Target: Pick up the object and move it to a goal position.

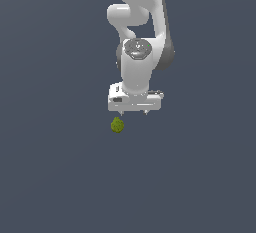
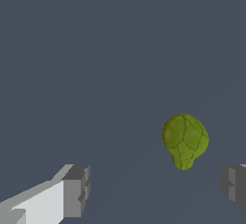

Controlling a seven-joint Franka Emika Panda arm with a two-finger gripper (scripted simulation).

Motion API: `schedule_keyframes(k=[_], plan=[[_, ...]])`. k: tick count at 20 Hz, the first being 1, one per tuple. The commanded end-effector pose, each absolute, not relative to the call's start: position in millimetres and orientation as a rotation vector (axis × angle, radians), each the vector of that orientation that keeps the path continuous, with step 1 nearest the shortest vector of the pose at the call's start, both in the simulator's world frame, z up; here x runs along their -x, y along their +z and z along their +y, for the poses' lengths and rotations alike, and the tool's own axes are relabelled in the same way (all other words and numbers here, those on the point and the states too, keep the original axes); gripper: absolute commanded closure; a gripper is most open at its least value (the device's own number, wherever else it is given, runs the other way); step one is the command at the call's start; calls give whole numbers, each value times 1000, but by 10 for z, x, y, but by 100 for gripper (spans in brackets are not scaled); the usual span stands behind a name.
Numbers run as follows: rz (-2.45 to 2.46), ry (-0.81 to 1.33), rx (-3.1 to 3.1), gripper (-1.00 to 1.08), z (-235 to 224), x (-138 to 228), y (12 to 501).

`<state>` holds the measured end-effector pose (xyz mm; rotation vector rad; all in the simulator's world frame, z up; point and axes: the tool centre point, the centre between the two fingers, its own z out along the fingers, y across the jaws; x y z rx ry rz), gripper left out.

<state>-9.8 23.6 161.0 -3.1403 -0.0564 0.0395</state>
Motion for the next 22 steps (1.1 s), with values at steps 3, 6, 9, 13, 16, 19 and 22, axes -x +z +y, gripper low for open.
schedule_keyframes(k=[3, 6, 9, 13, 16, 19, 22], plan=[[-55, 37, 3140, -92, 223, 93, 1616], [-49, 22, 3136, -92, 161, 72, 1650], [-49, 6, 3131, -92, 99, 46, 1703], [-54, 3, 3130, -92, 97, 38, 1725], [-39, 5, 3131, -92, 78, 47, 1687], [-1, 4, 3131, -92, 16, 65, 1605], [60, 3, 3132, -92, -80, 99, 1472]])
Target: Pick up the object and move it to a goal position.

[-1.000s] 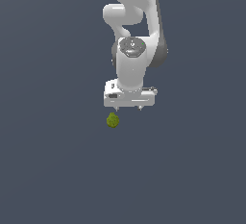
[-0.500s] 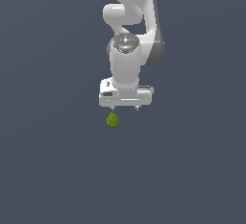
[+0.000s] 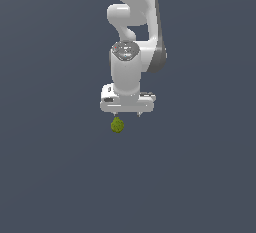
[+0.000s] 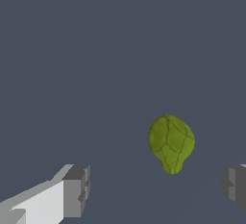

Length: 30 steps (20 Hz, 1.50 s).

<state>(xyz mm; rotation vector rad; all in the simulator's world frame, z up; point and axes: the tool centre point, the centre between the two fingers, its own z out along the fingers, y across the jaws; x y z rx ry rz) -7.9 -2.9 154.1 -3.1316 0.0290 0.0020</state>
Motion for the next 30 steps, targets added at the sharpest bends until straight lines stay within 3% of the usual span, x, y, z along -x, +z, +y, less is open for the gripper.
schedule_keyframes(k=[1, 12, 20, 30], plan=[[85, 3, 3132, -92, -120, 114, 1417], [320, 0, 3125, -92, -489, 299, 933], [326, 2, 3125, -92, -502, 309, 865], [331, 0, 3124, -92, -505, 321, 449]])
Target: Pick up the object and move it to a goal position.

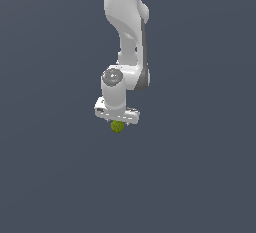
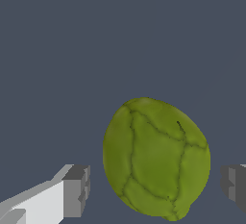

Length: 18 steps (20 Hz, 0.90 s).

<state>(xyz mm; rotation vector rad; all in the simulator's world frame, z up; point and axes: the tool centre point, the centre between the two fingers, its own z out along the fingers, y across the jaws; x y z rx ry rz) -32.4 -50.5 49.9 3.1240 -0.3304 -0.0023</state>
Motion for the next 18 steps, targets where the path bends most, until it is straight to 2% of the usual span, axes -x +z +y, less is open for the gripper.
schedule_keyframes(k=[1, 4, 5, 18], plan=[[-331, 0, -3124, -92, -505, 319, 430], [-332, 0, -3124, -92, -508, 314, 409], [-332, 0, -3124, 108, -508, 314, 409], [-332, 0, -3124, 108, -499, 298, 433]])
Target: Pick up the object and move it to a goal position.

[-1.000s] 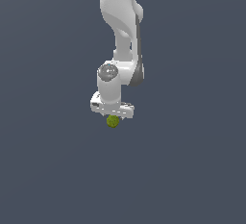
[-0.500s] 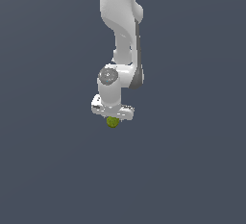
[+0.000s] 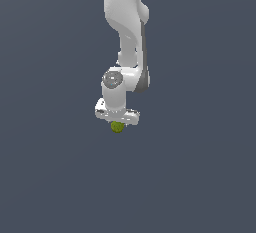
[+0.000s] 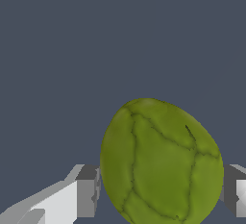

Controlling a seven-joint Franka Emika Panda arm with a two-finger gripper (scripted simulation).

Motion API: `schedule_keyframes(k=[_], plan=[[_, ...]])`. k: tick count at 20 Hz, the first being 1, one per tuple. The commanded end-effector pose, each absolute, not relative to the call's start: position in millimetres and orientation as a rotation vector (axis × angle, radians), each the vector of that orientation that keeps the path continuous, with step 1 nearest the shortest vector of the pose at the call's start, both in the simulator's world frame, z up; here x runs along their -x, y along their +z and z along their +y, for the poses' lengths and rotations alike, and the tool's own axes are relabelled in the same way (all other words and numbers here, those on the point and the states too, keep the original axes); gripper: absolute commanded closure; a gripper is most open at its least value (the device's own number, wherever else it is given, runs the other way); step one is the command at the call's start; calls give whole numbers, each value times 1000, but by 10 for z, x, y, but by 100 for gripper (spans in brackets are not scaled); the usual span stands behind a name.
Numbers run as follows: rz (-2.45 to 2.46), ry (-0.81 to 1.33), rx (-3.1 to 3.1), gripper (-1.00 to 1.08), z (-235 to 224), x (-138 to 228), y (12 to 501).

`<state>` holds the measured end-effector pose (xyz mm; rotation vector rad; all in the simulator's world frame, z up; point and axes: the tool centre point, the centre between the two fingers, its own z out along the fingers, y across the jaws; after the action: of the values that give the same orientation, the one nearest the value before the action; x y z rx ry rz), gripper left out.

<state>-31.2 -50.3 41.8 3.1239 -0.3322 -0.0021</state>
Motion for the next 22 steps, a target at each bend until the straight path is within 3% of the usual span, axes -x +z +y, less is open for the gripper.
schedule_keyframes(k=[1, 10, 22], plan=[[-332, 0, -3124, 108, -493, 286, 447], [-332, 0, -3124, 108, -366, 26, 760], [-332, 1, -3123, 108, -70, -601, 1490]])
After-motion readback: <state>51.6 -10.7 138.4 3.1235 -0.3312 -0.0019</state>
